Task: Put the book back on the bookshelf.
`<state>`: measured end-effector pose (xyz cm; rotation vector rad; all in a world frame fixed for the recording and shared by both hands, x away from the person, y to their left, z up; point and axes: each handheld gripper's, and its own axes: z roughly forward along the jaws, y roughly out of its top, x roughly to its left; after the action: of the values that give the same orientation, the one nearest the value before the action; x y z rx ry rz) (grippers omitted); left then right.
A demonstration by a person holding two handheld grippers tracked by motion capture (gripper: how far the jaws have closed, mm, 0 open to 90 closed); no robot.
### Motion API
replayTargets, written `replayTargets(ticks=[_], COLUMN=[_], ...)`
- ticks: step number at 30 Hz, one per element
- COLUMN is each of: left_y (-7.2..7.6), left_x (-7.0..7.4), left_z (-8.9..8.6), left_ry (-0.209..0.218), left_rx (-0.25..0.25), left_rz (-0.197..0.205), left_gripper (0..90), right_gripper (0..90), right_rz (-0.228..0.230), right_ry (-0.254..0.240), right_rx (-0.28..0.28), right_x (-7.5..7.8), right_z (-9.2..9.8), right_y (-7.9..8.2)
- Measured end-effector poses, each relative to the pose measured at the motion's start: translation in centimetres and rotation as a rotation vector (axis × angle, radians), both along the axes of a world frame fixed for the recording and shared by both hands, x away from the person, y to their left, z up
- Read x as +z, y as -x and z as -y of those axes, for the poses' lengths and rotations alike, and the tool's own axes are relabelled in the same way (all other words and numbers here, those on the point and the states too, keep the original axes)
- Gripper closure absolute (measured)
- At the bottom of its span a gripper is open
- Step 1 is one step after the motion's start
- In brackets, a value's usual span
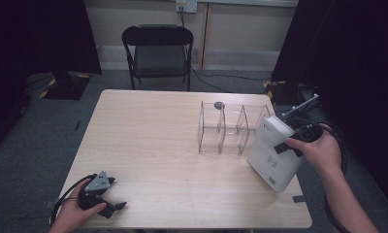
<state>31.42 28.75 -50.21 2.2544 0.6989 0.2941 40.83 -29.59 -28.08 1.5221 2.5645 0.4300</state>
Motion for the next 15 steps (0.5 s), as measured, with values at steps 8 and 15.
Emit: replayTargets(ticks=[8,15], left_y=[0.0,0.0], left_x=[0.0,0.0], left_z=[0.0,0.0], left_ry=[0.0,0.0], left_rx=[0.0,0.0], left_rz=[0.0,0.0], left_gripper=[0.0,0.0], right_gripper=[53.1,53.1], right_rz=[-0.009,-0.025], right_ry=[0.002,0.007], right_rx=[-0.043,-0.063], right_x=[0.01,0.07], right_z=[-0.22,-0.55], right_y=[-0.44,-0.88])
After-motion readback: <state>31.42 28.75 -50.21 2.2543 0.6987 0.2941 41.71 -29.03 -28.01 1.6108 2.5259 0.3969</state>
